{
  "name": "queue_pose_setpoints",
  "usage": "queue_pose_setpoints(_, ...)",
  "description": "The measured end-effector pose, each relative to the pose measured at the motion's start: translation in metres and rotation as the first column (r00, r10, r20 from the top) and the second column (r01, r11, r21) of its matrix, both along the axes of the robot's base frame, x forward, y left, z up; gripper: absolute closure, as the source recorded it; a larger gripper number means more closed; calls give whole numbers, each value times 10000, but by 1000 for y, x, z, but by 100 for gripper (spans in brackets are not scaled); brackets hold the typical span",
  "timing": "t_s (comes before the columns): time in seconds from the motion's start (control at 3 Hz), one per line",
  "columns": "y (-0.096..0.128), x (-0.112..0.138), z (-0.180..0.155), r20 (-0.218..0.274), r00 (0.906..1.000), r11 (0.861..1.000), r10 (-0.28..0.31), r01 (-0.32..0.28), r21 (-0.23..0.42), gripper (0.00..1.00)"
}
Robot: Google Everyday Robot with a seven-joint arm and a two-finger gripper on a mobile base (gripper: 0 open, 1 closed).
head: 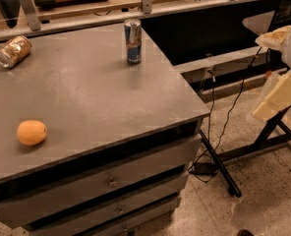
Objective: Move redbull can near orange can
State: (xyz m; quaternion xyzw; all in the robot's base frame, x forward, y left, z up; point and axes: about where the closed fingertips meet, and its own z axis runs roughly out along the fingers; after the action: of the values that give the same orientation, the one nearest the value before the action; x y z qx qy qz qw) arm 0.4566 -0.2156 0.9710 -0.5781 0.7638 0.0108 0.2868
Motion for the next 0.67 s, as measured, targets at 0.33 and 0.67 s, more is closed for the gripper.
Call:
queue_pose_setpoints(0.33, 3, 21, -10, 916, 9957, 9907, 115, -238, 1343, 0)
queue_pose_setpoints(0.67, 6, 40, -28, 1160, 9932, 9788, 28, -265, 2031, 0)
